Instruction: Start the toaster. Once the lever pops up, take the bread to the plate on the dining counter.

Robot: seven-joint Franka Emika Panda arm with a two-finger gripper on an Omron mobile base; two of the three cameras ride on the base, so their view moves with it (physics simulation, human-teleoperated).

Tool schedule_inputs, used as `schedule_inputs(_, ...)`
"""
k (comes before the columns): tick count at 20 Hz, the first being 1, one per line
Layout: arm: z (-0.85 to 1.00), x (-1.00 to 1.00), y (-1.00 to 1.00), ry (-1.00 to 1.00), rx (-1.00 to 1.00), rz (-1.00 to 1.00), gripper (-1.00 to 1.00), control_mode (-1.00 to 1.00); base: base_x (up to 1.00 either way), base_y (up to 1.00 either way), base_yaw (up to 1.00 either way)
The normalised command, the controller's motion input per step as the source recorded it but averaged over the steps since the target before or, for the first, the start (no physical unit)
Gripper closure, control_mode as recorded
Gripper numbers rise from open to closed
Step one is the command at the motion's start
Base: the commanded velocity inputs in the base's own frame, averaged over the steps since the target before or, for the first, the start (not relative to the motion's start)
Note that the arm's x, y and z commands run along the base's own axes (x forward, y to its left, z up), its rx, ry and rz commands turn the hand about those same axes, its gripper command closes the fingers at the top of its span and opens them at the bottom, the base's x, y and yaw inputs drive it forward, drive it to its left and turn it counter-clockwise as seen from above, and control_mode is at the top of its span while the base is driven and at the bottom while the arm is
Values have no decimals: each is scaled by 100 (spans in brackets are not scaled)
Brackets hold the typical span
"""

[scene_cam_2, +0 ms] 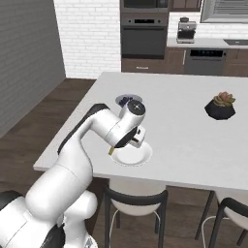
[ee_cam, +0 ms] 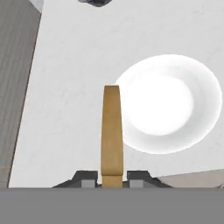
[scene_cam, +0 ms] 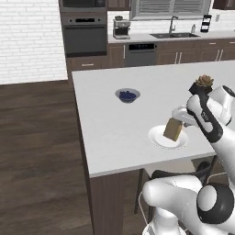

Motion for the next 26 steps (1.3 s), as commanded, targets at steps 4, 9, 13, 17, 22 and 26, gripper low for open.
schedule_inputs(4, -60, 49, -3, 0, 3, 0, 100, -100, 0, 0, 0)
schedule_inputs(9, -41, 59, 0, 0, 3, 0, 100, -100, 0, 0, 0)
schedule_inputs(13, -30, 63, 0, 0, 4, 0, 100, -100, 0, 0, 0)
schedule_inputs(17, -20, 53, -5, 0, 4, 0, 100, -100, 0, 0, 0)
schedule_inputs(22, -3, 32, -9, 0, 1, 0, -100, -100, 0, 0, 0)
schedule_inputs(26, -1, 16, -25, 0, 0, 0, -100, -100, 0, 0, 0)
